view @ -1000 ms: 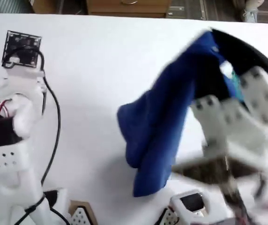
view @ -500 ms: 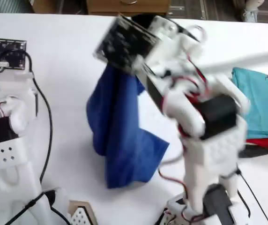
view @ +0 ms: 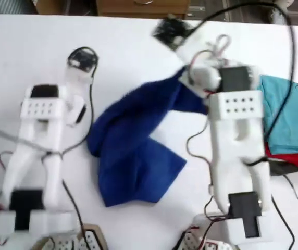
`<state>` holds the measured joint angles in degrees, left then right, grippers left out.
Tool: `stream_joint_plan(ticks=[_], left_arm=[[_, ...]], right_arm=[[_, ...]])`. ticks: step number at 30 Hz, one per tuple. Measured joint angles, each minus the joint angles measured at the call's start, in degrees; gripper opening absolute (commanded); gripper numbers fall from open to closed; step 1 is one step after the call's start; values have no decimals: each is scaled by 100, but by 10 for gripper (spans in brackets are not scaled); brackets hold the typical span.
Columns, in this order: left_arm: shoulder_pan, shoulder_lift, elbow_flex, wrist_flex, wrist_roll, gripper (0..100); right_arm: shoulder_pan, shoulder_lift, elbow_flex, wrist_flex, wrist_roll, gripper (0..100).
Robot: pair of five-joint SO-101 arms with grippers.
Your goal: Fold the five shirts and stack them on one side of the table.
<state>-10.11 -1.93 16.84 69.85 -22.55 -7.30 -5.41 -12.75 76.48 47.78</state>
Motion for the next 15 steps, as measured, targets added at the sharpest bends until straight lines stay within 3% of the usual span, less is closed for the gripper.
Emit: stream_joint_plan(ticks=[4, 10, 15], left_arm=[[-114, 818, -457, 378, -44, 21], [-62, 1125, -897, 782, -44, 21], [44, 1125, -1178, 993, -44, 21]], right_arm=[[149, 0, 62, 0, 0, 22], [-211, 0, 396, -44, -18, 21], [-431, 0, 651, -985, -18, 21]])
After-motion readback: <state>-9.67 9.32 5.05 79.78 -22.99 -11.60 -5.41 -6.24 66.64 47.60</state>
